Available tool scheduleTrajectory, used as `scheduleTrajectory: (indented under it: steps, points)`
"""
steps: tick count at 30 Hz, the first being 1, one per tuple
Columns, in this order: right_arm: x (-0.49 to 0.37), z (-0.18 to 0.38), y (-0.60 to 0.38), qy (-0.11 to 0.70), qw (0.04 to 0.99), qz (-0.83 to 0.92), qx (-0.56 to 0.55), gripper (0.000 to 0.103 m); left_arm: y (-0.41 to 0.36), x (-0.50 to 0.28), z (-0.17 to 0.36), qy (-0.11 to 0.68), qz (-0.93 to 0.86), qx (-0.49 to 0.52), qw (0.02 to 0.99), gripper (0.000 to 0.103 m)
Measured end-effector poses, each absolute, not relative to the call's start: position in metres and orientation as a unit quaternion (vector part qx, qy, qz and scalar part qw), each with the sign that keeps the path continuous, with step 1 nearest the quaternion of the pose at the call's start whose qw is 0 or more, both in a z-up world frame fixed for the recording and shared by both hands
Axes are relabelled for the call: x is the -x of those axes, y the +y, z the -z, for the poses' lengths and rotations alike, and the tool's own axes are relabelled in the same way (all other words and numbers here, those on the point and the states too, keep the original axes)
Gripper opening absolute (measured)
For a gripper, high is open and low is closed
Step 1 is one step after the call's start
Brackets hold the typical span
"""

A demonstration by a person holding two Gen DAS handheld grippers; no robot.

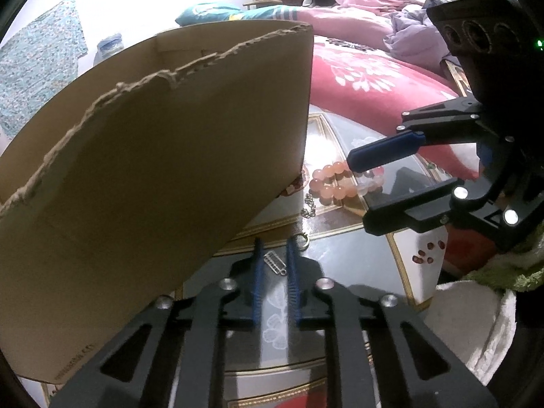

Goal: Organize jewelry

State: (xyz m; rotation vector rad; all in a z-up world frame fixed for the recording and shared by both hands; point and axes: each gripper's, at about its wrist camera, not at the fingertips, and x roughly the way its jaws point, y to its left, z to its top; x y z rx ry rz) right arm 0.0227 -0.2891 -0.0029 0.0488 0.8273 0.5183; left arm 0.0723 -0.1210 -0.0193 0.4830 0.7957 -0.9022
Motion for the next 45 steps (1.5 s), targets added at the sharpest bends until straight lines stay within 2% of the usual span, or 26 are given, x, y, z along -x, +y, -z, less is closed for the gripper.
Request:
scheduleTrajectory:
  steps: [1, 16, 24, 29, 45]
  points:
    - [-0.023, 0.003, -0.290, 0.397, 0.883, -0.249, -0.023, 0.051, -0.121, -0.072, 0.019, 0.370, 0.417, -0.226, 0.799, 0.004]
    - [-0.020, -0.001, -0.286, 0.387, 0.887, -0.251, -0.018, 0.050, -0.116, -0.064, 0.014, 0.365, 0.393, -0.201, 0.820, 0.004]
    - [-0.022, 0.003, -0.274, 0.395, 0.883, -0.254, -0.016, 0.035, -0.097, -0.061, -0.005, 0.353, 0.366, -0.159, 0.846, 0.004]
    - [-0.030, 0.014, -0.264, 0.409, 0.881, -0.237, -0.010, 0.022, -0.084, -0.059, -0.010, 0.351, 0.350, -0.139, 0.857, 0.004]
    - [-0.032, 0.025, -0.232, 0.397, 0.897, -0.187, 0.047, 0.018, -0.064, -0.059, -0.010, 0.357, 0.339, -0.106, 0.864, 0.004]
